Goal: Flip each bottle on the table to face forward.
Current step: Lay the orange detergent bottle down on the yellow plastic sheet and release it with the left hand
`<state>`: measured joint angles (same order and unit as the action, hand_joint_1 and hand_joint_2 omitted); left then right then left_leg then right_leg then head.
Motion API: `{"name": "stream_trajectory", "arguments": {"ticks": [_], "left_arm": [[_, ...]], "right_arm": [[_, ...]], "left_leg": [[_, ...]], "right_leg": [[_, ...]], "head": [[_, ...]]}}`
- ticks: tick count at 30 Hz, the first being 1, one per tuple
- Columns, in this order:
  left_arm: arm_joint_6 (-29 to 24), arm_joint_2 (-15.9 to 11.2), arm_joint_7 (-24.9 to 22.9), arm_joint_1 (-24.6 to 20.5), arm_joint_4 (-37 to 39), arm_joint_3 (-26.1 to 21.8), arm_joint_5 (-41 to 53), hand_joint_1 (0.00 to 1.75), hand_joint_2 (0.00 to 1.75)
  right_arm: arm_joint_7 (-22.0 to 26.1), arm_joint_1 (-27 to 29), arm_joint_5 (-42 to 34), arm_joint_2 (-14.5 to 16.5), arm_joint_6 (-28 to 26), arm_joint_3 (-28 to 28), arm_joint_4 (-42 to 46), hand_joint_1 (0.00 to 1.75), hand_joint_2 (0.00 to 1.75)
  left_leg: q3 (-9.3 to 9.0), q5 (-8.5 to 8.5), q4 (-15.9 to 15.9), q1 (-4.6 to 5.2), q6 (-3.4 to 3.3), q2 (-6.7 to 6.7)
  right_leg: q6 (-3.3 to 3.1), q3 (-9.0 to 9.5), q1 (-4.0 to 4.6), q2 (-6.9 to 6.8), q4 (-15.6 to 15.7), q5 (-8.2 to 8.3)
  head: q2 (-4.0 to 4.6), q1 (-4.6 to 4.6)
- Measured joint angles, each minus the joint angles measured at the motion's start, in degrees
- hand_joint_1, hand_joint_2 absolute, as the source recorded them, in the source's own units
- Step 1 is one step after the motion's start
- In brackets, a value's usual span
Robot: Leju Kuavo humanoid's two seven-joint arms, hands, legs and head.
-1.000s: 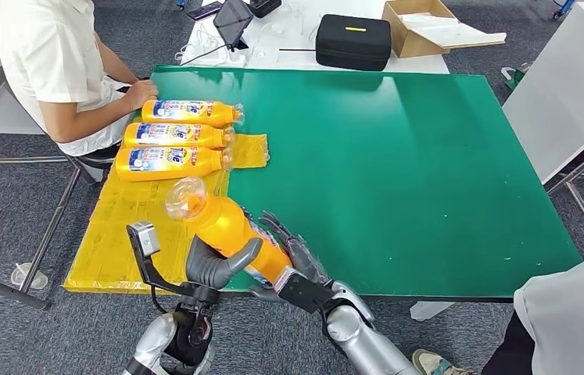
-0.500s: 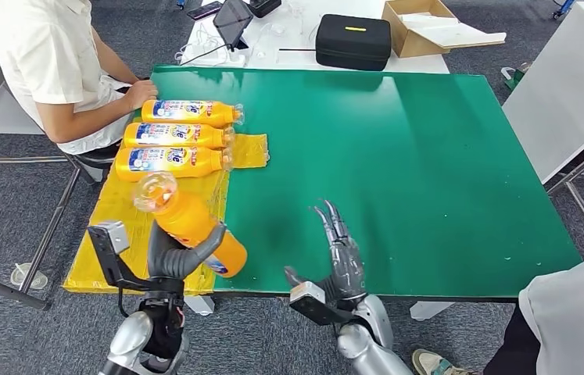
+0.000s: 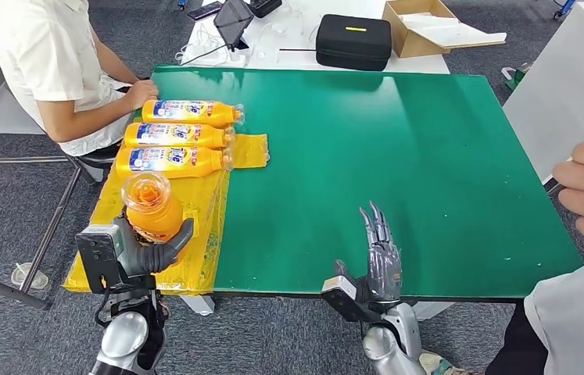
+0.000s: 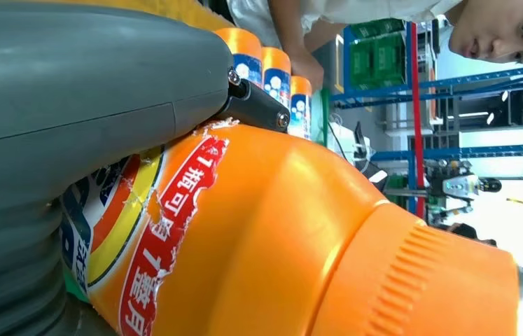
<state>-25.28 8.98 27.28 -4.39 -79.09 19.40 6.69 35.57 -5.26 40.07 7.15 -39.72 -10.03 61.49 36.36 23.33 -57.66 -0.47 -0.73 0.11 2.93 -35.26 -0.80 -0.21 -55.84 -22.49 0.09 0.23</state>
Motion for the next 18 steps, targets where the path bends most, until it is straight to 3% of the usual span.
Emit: {"name": "stream_trajectory", "arguments": {"ticks": [5,9,18], "left_arm": [[-3.8,-0.3,-3.7,-2.5,3.6,-0.1,12.4,1.75,1.75],[-3.2,-0.9,-8.4,-6.8,11.3,-0.1,24.9,1.75,1.75],[12.3,-2.6,-17.7,-16.6,28.1,4.9,41.3,1.75,1.75]], "right_arm": [[-0.5,-0.3,1.5,0.1,0.0,-0.1,-0.7,0.0,0.0],[-0.6,-1.7,1.2,0.6,0.0,-1.3,-2.8,0.0,0.0],[-0.4,-4.6,0.1,1.1,2.8,-4.8,-6.6,0.0,0.0]], "left_leg": [[0.01,0.0,0.0,0.0,0.0,-0.01],[0.0,-0.06,0.0,0.0,0.06,0.0],[0.0,-0.12,0.0,0.0,0.07,-0.01]], "right_leg": [[0.0,0.0,0.0,-0.01,0.0,0.0],[-0.01,0.0,0.0,0.0,0.0,0.02],[0.0,0.02,0.0,0.0,0.0,0.05]], "head": [[0.0,0.01],[0.0,0.01],[0.0,0.0]]}}
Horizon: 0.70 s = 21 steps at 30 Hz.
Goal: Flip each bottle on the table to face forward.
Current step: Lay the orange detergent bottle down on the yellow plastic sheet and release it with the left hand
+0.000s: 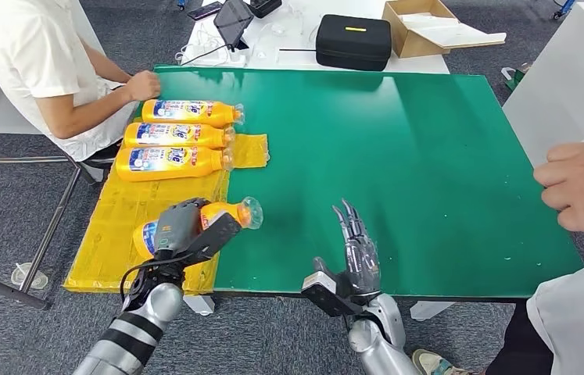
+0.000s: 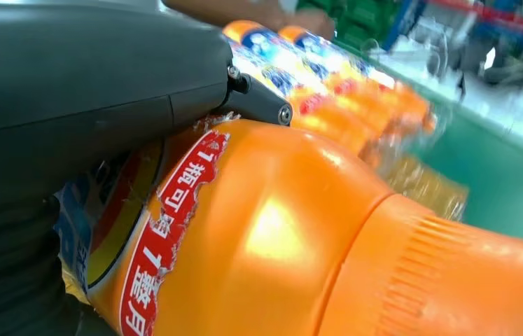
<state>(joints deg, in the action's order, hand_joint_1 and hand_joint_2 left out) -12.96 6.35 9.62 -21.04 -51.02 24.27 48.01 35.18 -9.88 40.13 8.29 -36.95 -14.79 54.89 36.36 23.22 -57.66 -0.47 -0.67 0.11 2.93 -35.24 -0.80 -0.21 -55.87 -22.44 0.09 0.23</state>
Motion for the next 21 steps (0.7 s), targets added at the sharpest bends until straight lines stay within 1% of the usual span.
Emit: {"name": "stream_trajectory", "arguments": {"ticks": [5,9,11,12,13,15,16,18,20,21], "left_arm": [[4.0,-0.4,-0.5,-4.7,6.4,2.0,1.6,1.75,1.75],[7.9,-1.0,0.7,-7.9,10.5,3.4,2.4,1.75,1.75],[9.1,-1.3,1.2,-9.1,12.2,4.0,2.7,1.62,1.75],[9.4,-1.3,1.3,-9.6,12.9,4.3,2.8,1.44,1.75],[9.7,-1.4,1.4,-10.1,13.5,4.5,2.7,1.13,1.75],[10.4,-1.4,1.5,-11.1,14.9,5.0,2.6,0.56,1.75],[10.8,-1.4,1.5,-11.7,15.6,5.1,2.5,0.38,1.75],[11.6,-1.4,1.5,-12.7,17.0,5.4,2.2,0.2,1.75],[12.5,-1.4,1.5,-13.5,18.3,5.6,1.7,0.07,1.75],[12.9,-1.4,1.5,-13.8,18.9,5.6,1.4,0.03,1.75]], "right_arm": [[0.7,-1.0,-0.9,0.5,1.0,-1.7,-1.6,0.0,0.0],[1.6,-1.9,-2.1,0.7,1.4,-2.7,-2.8,0.0,0.0],[1.9,-2.2,-2.5,0.7,1.6,-3.0,-3.4,0.0,0.0],[2.0,-2.4,-2.7,0.8,1.7,-3.2,-3.7,0.0,0.0],[2.1,-2.5,-2.8,0.8,1.8,-3.3,-4.0,0.0,0.0],[2.5,-2.9,-3.2,0.8,2.0,-3.6,-4.5,0.0,0.0],[2.7,-3.1,-3.5,0.8,2.1,-3.7,-4.8,0.0,0.0],[3.1,-3.5,-4.0,1.0,2.2,-3.8,-5.3,0.0,0.0],[3.4,-3.7,-4.5,1.1,2.3,-3.9,-5.8,0.0,0.0],[3.5,-3.8,-4.7,1.1,2.4,-3.9,-6.1,0.0,0.0]], "left_leg": [[-0.02,0.0,0.0,-0.01,0.01,0.0],[-0.04,-0.04,0.0,-0.01,0.05,0.0],[-0.05,-0.07,0.0,-0.01,0.07,0.0],[-0.05,-0.09,0.0,-0.01,0.08,0.0],[-0.05,-0.09,0.0,-0.01,0.08,-0.01],[-0.05,-0.1,0.0,-0.01,0.08,-0.01],[-0.05,-0.11,0.0,-0.01,0.09,0.0],[-0.06,-0.11,0.0,-0.01,0.09,0.0],[-0.07,-0.11,0.0,-0.01,0.09,0.0],[-0.06,-0.11,0.0,-0.01,0.09,0.0]], "right_leg": [[-0.01,0.01,0.01,-0.01,0.0,-0.01],[-0.02,0.02,0.01,0.0,-0.1,0.0],[-0.03,0.02,0.01,0.0,-0.1,0.01],[-0.05,0.02,0.01,0.0,-0.1,0.02],[-0.06,0.02,0.01,-0.01,-0.1,0.03],[-0.1,0.02,0.01,-0.01,-0.1,0.06],[-0.13,0.02,0.01,0.0,-0.1,0.08],[-0.17,0.01,0.01,0.0,-0.1,0.1],[-0.17,0.01,0.02,0.0,-0.1,0.1],[-0.17,0.01,0.02,0.0,-0.1,0.1]], "head": [[0.0,-0.01],[0.0,0.01],[0.0,0.01],[0.0,0.01],[0.0,0.01],[0.0,0.01],[0.0,0.01],[0.0,0.01],[0.0,0.0],[0.0,0.0]]}}
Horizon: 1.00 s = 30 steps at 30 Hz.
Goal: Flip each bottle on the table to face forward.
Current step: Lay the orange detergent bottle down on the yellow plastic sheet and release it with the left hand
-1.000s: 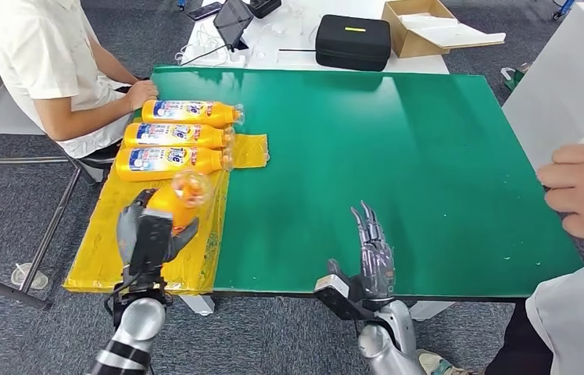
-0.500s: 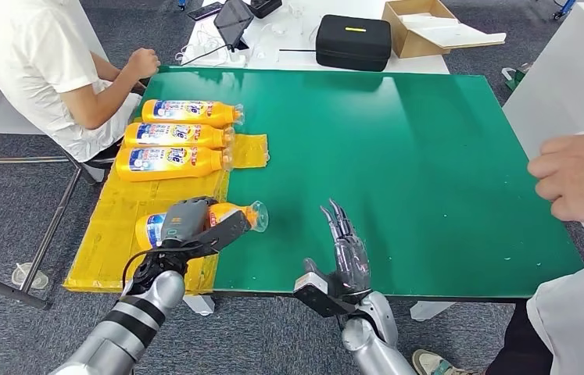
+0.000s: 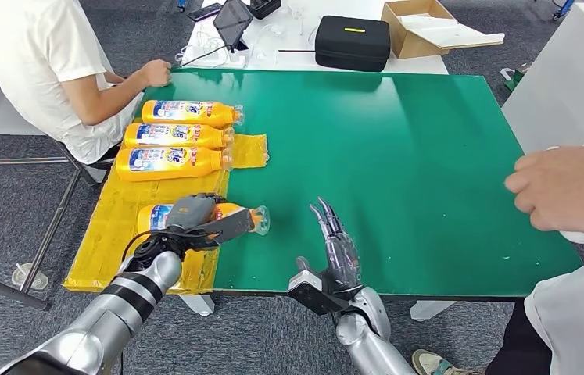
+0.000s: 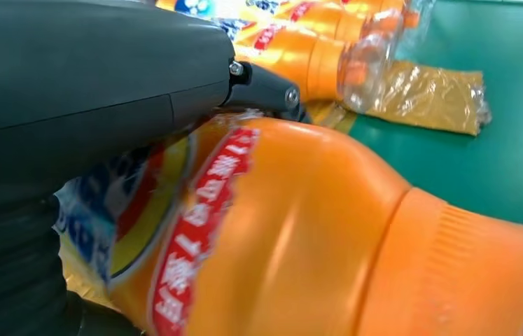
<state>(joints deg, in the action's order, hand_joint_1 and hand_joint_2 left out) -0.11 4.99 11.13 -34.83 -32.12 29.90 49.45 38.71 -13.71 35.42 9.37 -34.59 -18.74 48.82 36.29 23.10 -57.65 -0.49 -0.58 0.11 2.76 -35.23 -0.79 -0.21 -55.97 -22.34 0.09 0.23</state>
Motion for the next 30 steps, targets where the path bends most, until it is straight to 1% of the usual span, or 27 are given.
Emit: {"name": "stream_trajectory", "arguments": {"ticks": [2,9,20,24,27,29,30], "left_arm": [[0.8,0.0,-0.1,-0.4,1.2,0.1,-0.6,0.0,1.75],[2.3,0.0,-1.0,-1.3,4.5,0.1,-1.9,0.0,1.75],[4.6,0.0,-0.5,-2.2,6.3,0.1,-3.1,0.0,1.75],[4.5,0.0,2.4,-2.1,6.2,0.0,-5.3,0.0,1.75],[4.8,0.0,6.9,-1.2,5.4,-0.7,-9.4,0.0,1.75],[6.6,0.0,10.6,-0.1,3.8,-1.6,-13.7,0.0,1.75],[7.8,0.0,12.4,0.7,2.8,-2.1,-16.1,0.0,1.75]], "right_arm": [[0.3,-0.1,-0.4,0.0,0.0,-0.1,-0.5,0.0,0.0],[1.0,-1.0,-1.4,0.2,0.0,-0.3,-1.9,0.0,0.0],[1.2,-1.6,-2.2,0.3,-0.2,-1.4,-3.4,0.0,0.0],[1.2,-1.7,-2.5,0.3,-0.3,-1.8,-3.8,0.0,0.0],[1.2,-1.7,-3.0,0.3,-0.5,-2.2,-4.0,0.0,0.0],[1.2,-1.6,-3.5,0.1,-0.6,-2.6,-4.0,0.0,0.0],[1.2,-1.6,-3.7,0.0,-0.7,-2.9,-4.0,0.0,0.44]], "left_leg": [[0.0,0.0,0.0,0.0,0.0,0.0],[0.04,0.0,0.0,0.0,0.0,-0.01],[-0.01,-0.01,0.0,0.0,0.02,-0.01],[-0.02,-0.03,0.0,0.0,0.03,-0.01],[-0.02,-0.03,0.0,0.0,0.03,-0.01],[-0.01,-0.03,0.0,0.0,0.03,-0.01],[-0.01,-0.02,0.0,0.0,0.03,-0.01]], "right_leg": [[0.0,-0.01,0.0,0.0,0.0,0.0],[0.0,-0.02,0.0,-0.02,0.0,-0.01],[-0.01,0.03,0.0,-0.02,0.0,-0.01],[-0.01,0.04,0.0,-0.03,0.0,-0.01],[-0.01,0.04,-0.01,-0.03,0.0,-0.01],[0.0,0.03,-0.01,-0.03,0.0,-0.01],[0.0,0.03,-0.01,-0.03,0.0,-0.01]], "head": [[0.0,0.0],[0.0,0.01],[0.0,0.01],[0.0,0.0],[0.0,0.01],[0.0,0.0],[0.0,0.01]]}}
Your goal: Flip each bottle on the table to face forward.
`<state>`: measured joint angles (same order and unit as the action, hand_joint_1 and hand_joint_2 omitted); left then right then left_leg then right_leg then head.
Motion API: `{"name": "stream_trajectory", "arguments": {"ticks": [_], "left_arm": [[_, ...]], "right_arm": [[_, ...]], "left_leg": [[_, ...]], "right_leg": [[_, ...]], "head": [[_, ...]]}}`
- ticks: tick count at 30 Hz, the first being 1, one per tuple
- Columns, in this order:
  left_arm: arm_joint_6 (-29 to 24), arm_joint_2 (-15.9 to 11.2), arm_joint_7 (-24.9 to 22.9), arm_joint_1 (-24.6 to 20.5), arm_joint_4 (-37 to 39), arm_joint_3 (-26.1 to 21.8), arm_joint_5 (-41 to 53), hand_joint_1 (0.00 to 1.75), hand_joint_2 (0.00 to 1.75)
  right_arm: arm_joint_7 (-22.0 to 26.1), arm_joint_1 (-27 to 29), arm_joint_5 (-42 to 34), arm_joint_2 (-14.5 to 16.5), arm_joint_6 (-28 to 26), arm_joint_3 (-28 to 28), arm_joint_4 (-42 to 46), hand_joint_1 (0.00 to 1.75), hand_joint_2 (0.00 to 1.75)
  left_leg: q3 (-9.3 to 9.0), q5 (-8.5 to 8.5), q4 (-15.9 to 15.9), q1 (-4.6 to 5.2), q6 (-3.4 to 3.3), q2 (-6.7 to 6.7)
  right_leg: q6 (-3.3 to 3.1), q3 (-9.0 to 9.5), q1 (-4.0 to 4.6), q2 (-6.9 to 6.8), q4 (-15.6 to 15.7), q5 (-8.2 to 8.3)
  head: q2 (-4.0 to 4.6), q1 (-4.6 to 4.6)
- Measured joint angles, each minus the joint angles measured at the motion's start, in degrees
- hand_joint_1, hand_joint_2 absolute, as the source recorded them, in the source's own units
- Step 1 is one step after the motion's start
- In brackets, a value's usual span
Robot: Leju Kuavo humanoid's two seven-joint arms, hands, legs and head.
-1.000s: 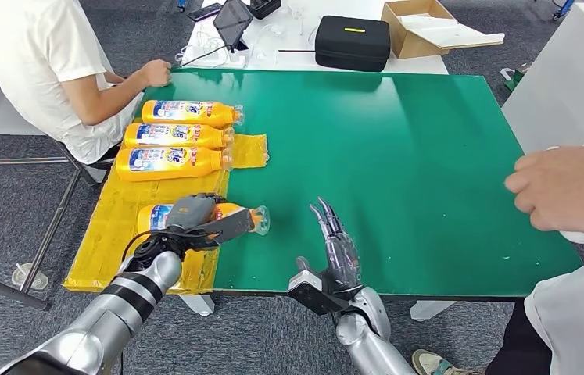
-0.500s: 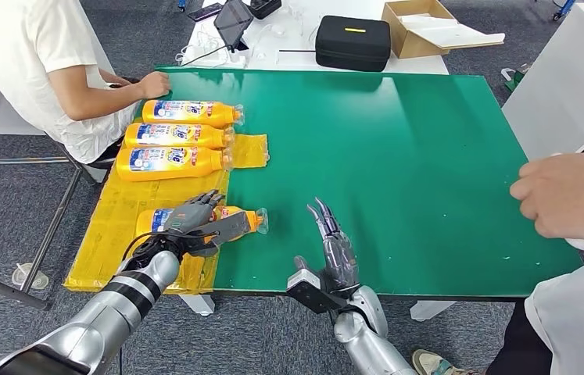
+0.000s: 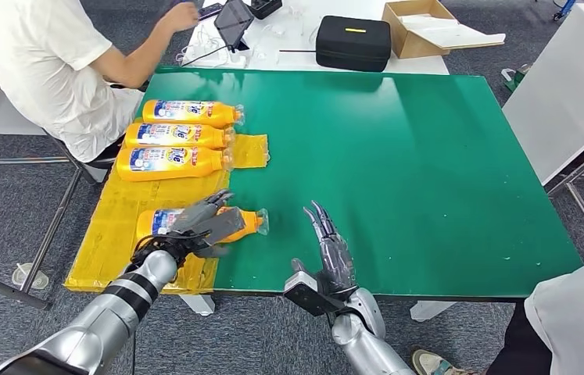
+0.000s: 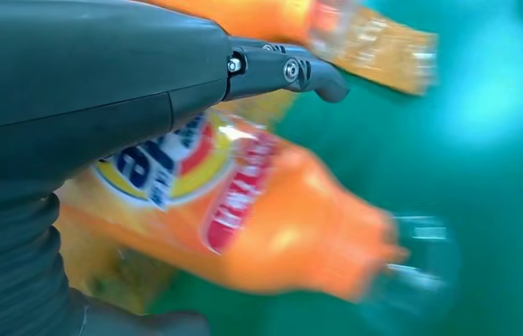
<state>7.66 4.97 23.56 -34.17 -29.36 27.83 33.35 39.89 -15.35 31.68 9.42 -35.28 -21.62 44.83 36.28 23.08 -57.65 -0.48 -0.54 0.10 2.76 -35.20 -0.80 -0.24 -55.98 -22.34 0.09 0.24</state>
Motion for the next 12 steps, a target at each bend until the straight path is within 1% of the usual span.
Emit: {"name": "stream_trajectory", "arguments": {"ticks": [3,8,12], "left_arm": [[2.3,0.0,3.0,2.0,-2.9,-1.2,-4.2,0.0,1.75],[4.4,0.0,5.9,5.9,-8.9,-2.7,-11.9,0.0,1.75],[4.3,0.1,5.4,8.7,-14.6,-2.9,-16.7,0.0,1.75]], "right_arm": [[0.0,0.0,-0.5,-0.2,-0.1,-0.6,0.0,0.0,1.75],[0.0,0.0,-1.1,-0.7,-0.8,-1.4,0.0,0.0,1.75],[0.0,0.3,-1.1,-1.0,-1.2,-1.6,0.0,0.0,1.75]], "left_leg": [[0.01,0.01,0.0,0.0,0.0,0.0],[0.04,0.02,0.0,0.0,0.0,0.01],[0.06,0.02,0.0,0.0,0.0,0.01]], "right_leg": [[0.0,-0.01,0.0,0.01,0.0,0.0],[0.0,-0.08,0.01,0.01,0.0,0.0],[0.0,-0.1,0.01,0.01,0.0,0.0]], "head": [[0.0,0.01],[0.0,-0.01],[0.0,-0.01]]}}
